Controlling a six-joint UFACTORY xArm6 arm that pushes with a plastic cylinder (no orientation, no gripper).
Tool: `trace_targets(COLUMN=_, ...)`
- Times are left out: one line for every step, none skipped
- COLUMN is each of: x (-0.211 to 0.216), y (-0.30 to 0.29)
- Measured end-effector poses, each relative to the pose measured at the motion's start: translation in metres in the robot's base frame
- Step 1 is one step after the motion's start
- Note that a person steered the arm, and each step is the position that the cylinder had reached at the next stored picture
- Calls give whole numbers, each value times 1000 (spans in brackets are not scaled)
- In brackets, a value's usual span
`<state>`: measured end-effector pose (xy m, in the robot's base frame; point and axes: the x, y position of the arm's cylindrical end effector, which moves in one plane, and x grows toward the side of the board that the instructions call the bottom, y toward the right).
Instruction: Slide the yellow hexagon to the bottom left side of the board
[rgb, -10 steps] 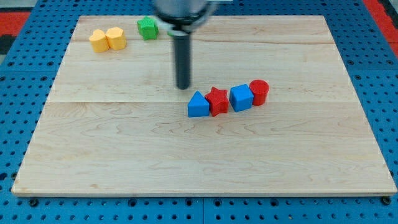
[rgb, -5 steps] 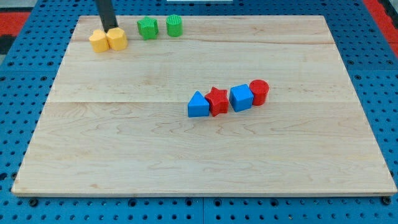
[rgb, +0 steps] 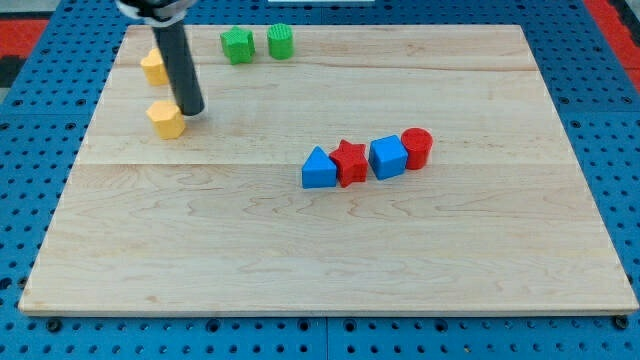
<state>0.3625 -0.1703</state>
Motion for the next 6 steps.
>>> trace_targets(x=0, y=-8)
trace_targets(x=-5, y=-21)
trace_targets(x=-15, y=-39)
trace_targets(x=52, y=-46)
trace_targets(x=124, y=-46)
trace_targets(x=141, y=-46)
